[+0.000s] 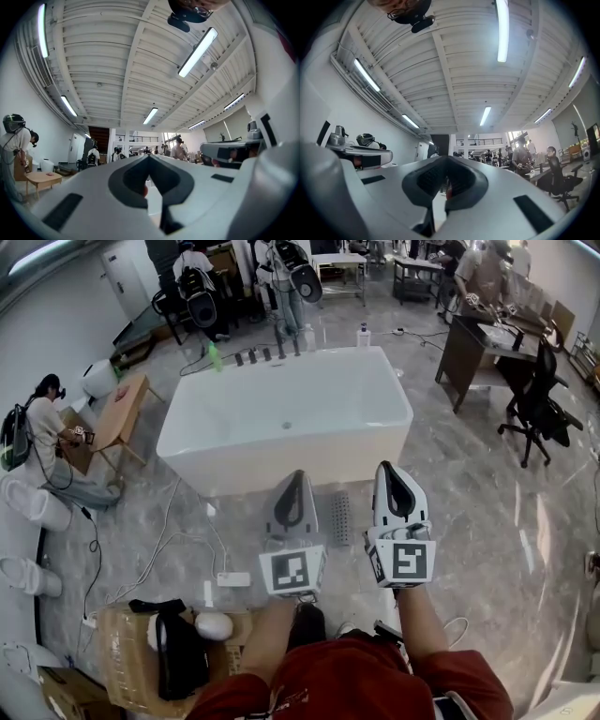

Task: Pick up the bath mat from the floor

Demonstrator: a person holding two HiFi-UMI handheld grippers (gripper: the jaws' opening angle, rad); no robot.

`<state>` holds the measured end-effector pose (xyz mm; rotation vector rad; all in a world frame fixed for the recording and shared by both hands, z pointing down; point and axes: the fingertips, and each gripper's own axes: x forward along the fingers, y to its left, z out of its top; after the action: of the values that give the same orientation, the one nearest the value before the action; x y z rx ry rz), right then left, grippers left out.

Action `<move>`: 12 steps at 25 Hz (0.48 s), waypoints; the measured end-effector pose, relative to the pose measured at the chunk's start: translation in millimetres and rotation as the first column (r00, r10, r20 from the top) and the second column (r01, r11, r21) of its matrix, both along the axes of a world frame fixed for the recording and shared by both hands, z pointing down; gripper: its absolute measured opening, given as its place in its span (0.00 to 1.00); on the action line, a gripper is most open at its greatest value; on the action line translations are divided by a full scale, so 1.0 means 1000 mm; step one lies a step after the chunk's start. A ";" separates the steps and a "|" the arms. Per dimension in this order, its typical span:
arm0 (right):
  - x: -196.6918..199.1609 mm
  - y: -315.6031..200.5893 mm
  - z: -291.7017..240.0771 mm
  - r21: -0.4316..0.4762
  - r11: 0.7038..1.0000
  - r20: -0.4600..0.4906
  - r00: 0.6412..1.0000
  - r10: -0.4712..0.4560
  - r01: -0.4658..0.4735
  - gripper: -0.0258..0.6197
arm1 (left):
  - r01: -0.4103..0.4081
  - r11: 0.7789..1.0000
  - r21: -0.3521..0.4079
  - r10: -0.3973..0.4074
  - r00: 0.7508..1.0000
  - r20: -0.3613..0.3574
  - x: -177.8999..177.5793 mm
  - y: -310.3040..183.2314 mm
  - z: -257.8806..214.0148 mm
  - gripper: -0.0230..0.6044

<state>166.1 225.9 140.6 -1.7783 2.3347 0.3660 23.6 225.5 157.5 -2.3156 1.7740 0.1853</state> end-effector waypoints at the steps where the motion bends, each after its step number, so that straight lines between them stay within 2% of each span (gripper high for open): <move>1: -0.003 -0.006 0.001 -0.001 1.000 0.006 1.000 0.004 -0.004 0.06 | -0.002 1.000 -0.002 0.002 1.000 0.001 -0.003 -0.006 0.002 0.06; 4: -0.013 -0.027 0.008 -0.018 1.000 0.010 1.000 0.015 -0.015 0.06 | -0.001 1.000 -0.018 0.001 1.000 0.012 -0.015 -0.028 0.012 0.06; 6: -0.024 -0.040 0.012 -0.013 0.999 -0.024 0.999 0.031 -0.031 0.06 | 0.000 1.000 -0.025 0.001 1.000 0.015 -0.024 -0.043 0.017 0.06; 12: -0.066 -0.083 0.019 -0.037 0.999 -0.037 0.999 0.021 -0.022 0.06 | 0.006 0.999 -0.049 -0.006 1.000 -0.009 -0.065 -0.085 0.024 0.06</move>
<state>100.0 142.8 159.9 -1.8302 2.3644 0.3634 -41.5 141.0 181.6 -2.3462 1.8088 0.1531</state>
